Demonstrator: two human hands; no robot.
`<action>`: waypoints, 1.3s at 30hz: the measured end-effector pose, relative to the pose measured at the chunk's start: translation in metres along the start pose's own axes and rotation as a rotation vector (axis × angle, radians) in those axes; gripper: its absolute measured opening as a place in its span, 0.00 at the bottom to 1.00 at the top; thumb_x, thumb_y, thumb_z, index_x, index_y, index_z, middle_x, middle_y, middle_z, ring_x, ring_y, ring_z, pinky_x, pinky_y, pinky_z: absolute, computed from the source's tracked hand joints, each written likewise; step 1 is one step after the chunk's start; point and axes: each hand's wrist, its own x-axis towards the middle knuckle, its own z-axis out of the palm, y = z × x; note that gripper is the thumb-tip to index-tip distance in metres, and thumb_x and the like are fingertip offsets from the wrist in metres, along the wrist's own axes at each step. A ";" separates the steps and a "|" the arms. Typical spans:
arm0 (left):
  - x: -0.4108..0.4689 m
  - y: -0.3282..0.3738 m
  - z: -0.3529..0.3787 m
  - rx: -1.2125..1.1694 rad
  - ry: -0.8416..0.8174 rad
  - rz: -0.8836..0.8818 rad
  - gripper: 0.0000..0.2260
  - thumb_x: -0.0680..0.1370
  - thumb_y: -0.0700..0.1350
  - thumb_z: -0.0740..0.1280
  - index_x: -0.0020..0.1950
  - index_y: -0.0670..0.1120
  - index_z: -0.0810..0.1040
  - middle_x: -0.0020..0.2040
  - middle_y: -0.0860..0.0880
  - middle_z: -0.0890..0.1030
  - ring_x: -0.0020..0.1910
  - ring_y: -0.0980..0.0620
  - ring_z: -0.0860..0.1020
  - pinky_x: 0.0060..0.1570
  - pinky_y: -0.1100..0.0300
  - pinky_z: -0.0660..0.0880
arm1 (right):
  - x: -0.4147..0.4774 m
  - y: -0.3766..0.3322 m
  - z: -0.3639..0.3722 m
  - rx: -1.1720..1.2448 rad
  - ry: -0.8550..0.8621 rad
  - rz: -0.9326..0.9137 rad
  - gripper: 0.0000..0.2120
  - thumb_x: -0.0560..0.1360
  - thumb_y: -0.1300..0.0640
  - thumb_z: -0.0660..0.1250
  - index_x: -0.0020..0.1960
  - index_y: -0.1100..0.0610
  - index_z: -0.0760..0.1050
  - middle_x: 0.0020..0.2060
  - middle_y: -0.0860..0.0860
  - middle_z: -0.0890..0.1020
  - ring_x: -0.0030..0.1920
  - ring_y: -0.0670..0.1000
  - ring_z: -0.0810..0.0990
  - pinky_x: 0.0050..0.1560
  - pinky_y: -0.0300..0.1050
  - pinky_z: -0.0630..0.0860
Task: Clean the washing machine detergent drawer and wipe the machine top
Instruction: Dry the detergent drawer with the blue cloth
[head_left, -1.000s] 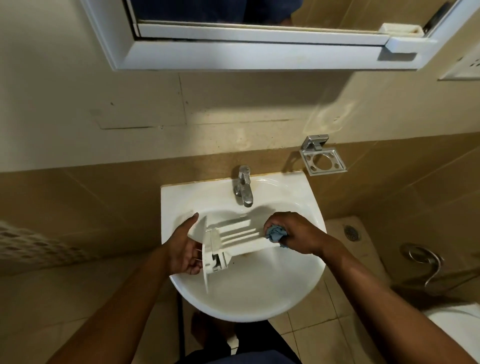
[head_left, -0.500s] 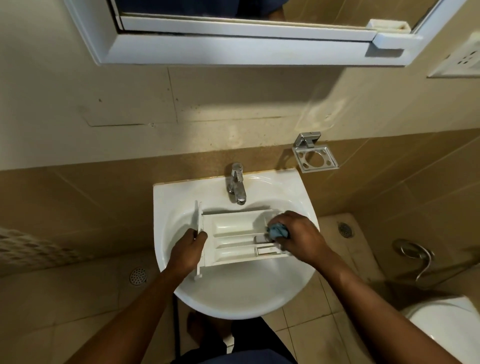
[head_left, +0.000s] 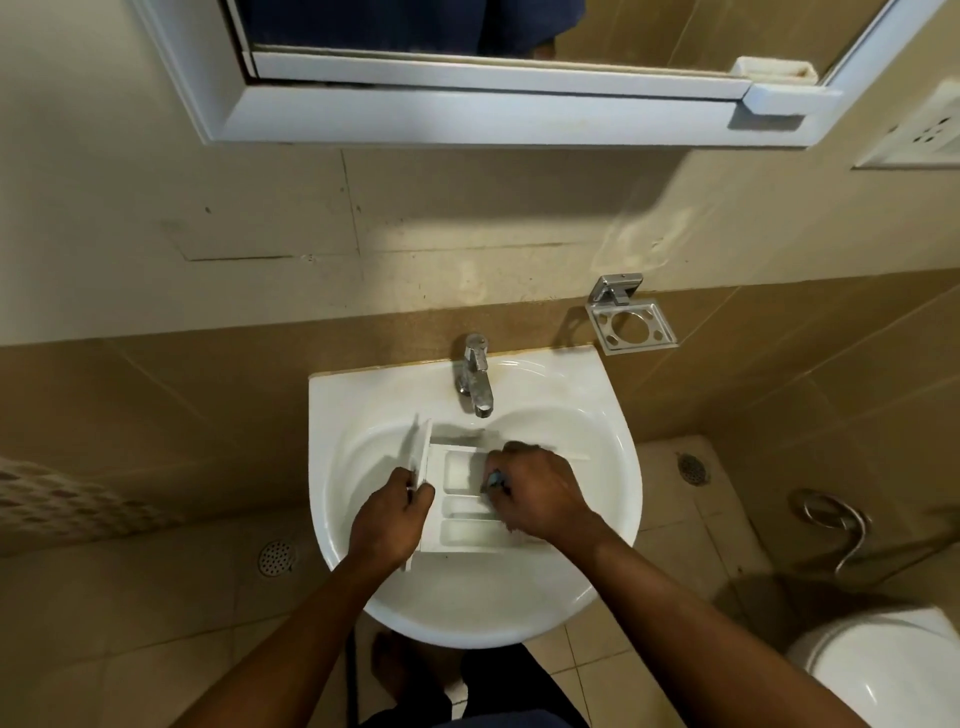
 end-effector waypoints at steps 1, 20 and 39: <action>0.000 0.001 0.001 0.010 0.001 -0.005 0.12 0.84 0.54 0.60 0.55 0.46 0.75 0.42 0.49 0.82 0.43 0.48 0.81 0.43 0.53 0.73 | 0.003 -0.001 -0.004 0.024 0.042 0.028 0.08 0.73 0.51 0.66 0.51 0.48 0.80 0.46 0.48 0.80 0.48 0.55 0.81 0.44 0.48 0.78; 0.007 0.024 0.032 0.103 0.079 -0.198 0.22 0.83 0.59 0.58 0.60 0.41 0.76 0.56 0.41 0.83 0.57 0.39 0.81 0.54 0.51 0.74 | -0.023 0.035 -0.037 0.621 0.170 0.442 0.05 0.74 0.54 0.70 0.45 0.47 0.85 0.44 0.42 0.86 0.48 0.42 0.83 0.52 0.36 0.79; 0.002 0.129 -0.044 -0.433 -0.005 0.354 0.10 0.79 0.56 0.71 0.57 0.54 0.81 0.56 0.53 0.84 0.53 0.55 0.82 0.52 0.61 0.78 | -0.003 0.010 -0.101 1.604 0.052 0.346 0.24 0.68 0.61 0.64 0.62 0.67 0.78 0.55 0.63 0.82 0.56 0.58 0.80 0.53 0.47 0.80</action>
